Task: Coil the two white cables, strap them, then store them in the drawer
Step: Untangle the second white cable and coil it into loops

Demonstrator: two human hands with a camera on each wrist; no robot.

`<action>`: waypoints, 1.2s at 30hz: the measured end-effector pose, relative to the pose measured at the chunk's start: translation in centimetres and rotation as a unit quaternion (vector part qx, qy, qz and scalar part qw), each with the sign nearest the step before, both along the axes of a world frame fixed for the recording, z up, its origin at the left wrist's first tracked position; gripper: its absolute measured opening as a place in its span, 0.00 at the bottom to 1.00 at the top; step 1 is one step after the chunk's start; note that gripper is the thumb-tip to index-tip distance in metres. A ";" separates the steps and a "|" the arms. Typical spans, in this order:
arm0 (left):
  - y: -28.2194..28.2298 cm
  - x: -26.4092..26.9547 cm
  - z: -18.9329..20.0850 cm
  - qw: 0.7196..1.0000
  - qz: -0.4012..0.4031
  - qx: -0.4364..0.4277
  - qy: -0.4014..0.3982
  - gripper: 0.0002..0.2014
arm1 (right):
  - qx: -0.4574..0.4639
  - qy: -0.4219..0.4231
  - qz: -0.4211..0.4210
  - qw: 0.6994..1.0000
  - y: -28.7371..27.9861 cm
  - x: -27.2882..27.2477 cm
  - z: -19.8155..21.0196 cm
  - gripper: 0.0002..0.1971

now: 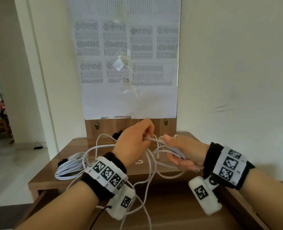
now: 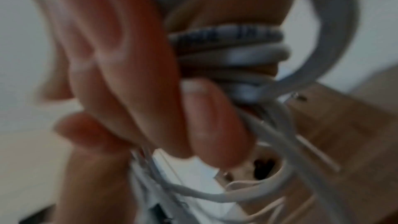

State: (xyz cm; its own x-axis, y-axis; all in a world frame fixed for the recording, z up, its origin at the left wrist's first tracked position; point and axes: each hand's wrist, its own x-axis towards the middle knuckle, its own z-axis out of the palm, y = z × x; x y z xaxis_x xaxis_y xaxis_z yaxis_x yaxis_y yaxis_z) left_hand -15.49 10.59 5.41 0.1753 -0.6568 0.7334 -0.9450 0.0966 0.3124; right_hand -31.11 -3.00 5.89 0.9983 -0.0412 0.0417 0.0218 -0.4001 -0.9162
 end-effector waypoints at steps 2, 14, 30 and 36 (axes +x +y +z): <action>-0.2 0.4 0.2 0.999 -0.013 -0.019 0.049 0.11 | 0.111 0.010 0.125 0.986 -0.2 -0.4 0.3 0.29; 2.0 4.8 -4.5 0.978 -0.037 0.200 0.035 0.08 | 0.392 -0.161 0.214 0.880 -4.0 -4.8 6.1 0.24; -1.1 -4.1 -3.7 0.929 -0.162 -0.025 0.331 0.04 | 0.471 -0.147 0.195 0.848 -1.8 -0.8 5.1 0.27; 0.2 -0.6 -9.4 0.958 -0.038 0.149 0.243 0.13 | 0.533 -0.249 0.135 0.798 -3.6 -2.8 6.7 0.27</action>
